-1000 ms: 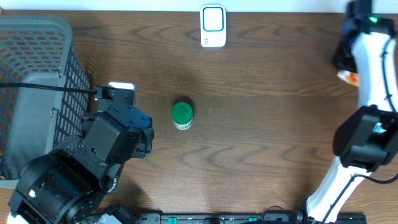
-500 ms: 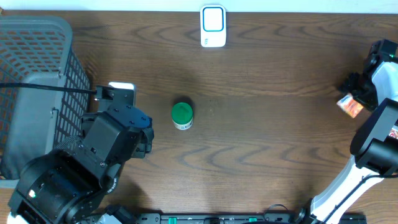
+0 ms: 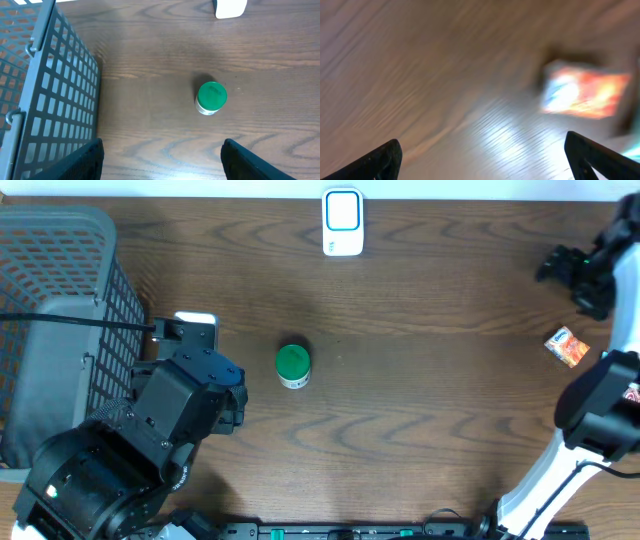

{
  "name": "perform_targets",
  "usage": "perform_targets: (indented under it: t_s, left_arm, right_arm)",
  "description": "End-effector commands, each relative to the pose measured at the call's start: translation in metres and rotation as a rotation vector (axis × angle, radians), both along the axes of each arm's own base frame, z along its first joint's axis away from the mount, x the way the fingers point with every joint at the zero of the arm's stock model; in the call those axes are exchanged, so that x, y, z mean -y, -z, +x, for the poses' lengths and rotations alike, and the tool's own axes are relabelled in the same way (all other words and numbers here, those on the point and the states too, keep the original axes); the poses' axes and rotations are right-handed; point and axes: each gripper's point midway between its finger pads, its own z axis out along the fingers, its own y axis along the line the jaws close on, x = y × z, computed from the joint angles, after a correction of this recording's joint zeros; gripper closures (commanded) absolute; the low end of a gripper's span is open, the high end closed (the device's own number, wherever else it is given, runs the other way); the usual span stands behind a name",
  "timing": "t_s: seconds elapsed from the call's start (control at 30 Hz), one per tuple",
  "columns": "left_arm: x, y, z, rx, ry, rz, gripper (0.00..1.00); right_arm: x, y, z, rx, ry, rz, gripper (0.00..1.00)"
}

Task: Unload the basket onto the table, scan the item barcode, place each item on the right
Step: 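Carry the Kleenex pack to the right table edge and release it, then reach the right gripper to the green-capped bottle and grasp it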

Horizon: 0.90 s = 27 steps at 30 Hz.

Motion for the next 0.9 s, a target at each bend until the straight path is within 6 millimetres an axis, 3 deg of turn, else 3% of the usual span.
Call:
perform_targets:
  t_s: [0.0, 0.03, 0.23, 0.47, 0.7, 0.87]
  left_arm:
    - [-0.003, -0.003, 0.000, 0.011, -0.020, -0.004, 0.25]
    - [-0.003, -0.003, 0.000, 0.011, -0.020, -0.004, 0.25]
    - [-0.003, -0.003, 0.000, 0.011, -0.020, -0.004, 0.25]
    - [-0.003, -0.003, 0.000, 0.011, -0.020, -0.004, 0.25]
    - [-0.003, -0.003, 0.000, 0.011, -0.020, -0.004, 0.25]
    - [-0.003, -0.003, 0.000, 0.011, -0.020, -0.004, 0.25]
  right_arm:
    - [-0.083, -0.004, 0.011, 0.007, -0.113, 0.156, 0.01]
    - [-0.095, -0.004, 0.010, -0.001, -0.138, 0.158, 0.01]
    - [-0.214, -0.003, -0.001, -0.054, -0.352, 0.171, 0.01]
    - [-0.338, -0.009, -0.014, 0.057, -0.724, 0.139, 0.01]
    - [-0.422, -0.014, -0.040, 0.139, -0.942, 0.142, 0.01]
    - [-0.450, 0.006, -0.051, 0.140, -1.009, 0.048, 0.01]
